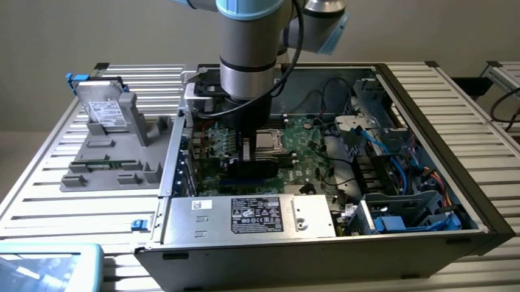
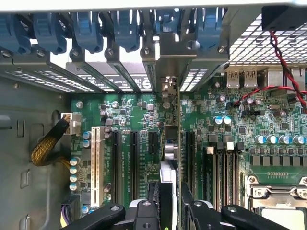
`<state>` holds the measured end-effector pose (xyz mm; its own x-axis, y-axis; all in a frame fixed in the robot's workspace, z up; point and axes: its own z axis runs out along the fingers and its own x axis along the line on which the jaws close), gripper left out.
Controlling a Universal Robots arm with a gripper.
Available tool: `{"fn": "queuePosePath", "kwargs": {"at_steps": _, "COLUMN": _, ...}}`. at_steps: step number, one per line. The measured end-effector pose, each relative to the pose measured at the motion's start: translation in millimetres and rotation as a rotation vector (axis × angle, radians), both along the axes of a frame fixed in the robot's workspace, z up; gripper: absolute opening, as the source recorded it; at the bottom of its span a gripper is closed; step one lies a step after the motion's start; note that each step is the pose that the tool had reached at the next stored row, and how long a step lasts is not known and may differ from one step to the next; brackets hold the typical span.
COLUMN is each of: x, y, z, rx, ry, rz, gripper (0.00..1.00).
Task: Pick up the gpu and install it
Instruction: 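Insert the gpu into the slot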
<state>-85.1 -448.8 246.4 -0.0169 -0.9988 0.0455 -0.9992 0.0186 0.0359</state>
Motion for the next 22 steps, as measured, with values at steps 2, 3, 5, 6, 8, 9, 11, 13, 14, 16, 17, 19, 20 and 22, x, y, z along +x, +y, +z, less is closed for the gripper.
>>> {"fn": "queuePosePath", "kwargs": {"at_steps": 2, "x": -0.1, "y": 0.0, "z": -0.4, "rx": 0.0000, "ry": 0.0000, "rz": 0.000, "gripper": 0.28}}
{"fn": "queuePosePath", "kwargs": {"at_steps": 3, "x": -0.1, "y": 0.2, "z": -0.6, "rx": -0.0002, "ry": 0.0001, "rz": 0.000, "gripper": 0.28}}
{"fn": "queuePosePath", "kwargs": {"at_steps": 5, "x": -0.2, "y": 0.2, "z": -0.6, "rx": -0.0004, "ry": 0.0001, "rz": 0.000, "gripper": 0.28}}
{"fn": "queuePosePath", "kwargs": {"at_steps": 6, "x": -0.2, "y": 0.2, "z": -0.6, "rx": -0.0007, "ry": 0.0001, "rz": 0.000, "gripper": 0.28}}
{"fn": "queuePosePath", "kwargs": {"at_steps": 8, "x": -0.2, "y": 0.2, "z": -0.6, "rx": -0.0007, "ry": 0.0001, "rz": 0.000, "gripper": 0.28}}
{"fn": "queuePosePath", "kwargs": {"at_steps": 9, "x": -0.2, "y": 0.2, "z": -0.6, "rx": -0.0008, "ry": 0.0002, "rz": 0.000, "gripper": 0.28}}
{"fn": "queuePosePath", "kwargs": {"at_steps": 11, "x": -0.2, "y": 0.2, "z": -1.0, "rx": -0.0007, "ry": 0.0001, "rz": 0.000, "gripper": 0.28}}
{"fn": "queuePosePath", "kwargs": {"at_steps": 13, "x": -0.2, "y": 0.3, "z": -2.0, "rx": -0.0006, "ry": 0.0001, "rz": 0.000, "gripper": 0.28}}
{"fn": "queuePosePath", "kwargs": {"at_steps": 14, "x": -0.2, "y": 0.3, "z": -2.2, "rx": -0.0008, "ry": 0.0001, "rz": 0.000, "gripper": 0.28}}
{"fn": "queuePosePath", "kwargs": {"at_steps": 16, "x": -0.2, "y": 0.3, "z": -2.2, "rx": -0.0009, "ry": 0.0002, "rz": 0.000, "gripper": 0.28}}
{"fn": "queuePosePath", "kwargs": {"at_steps": 17, "x": -0.2, "y": 0.3, "z": -2.2, "rx": -0.0009, "ry": 0.0002, "rz": 0.000, "gripper": 0.28}}
{"fn": "queuePosePath", "kwargs": {"at_steps": 19, "x": -0.2, "y": 0.3, "z": -2.3, "rx": -0.0007, "ry": 0.0001, "rz": 0.000, "gripper": 0.28}}
{"fn": "queuePosePath", "kwargs": {"at_steps": 20, "x": -0.2, "y": 0.3, "z": -2.3, "rx": -0.0007, "ry": 0.0001, "rz": 0.000, "gripper": 0.28}}
{"fn": "queuePosePath", "kwargs": {"at_steps": 22, "x": -0.2, "y": 0.3, "z": -2.7, "rx": -0.0006, "ry": 0.0001, "rz": 0.000, "gripper": 0.28}}
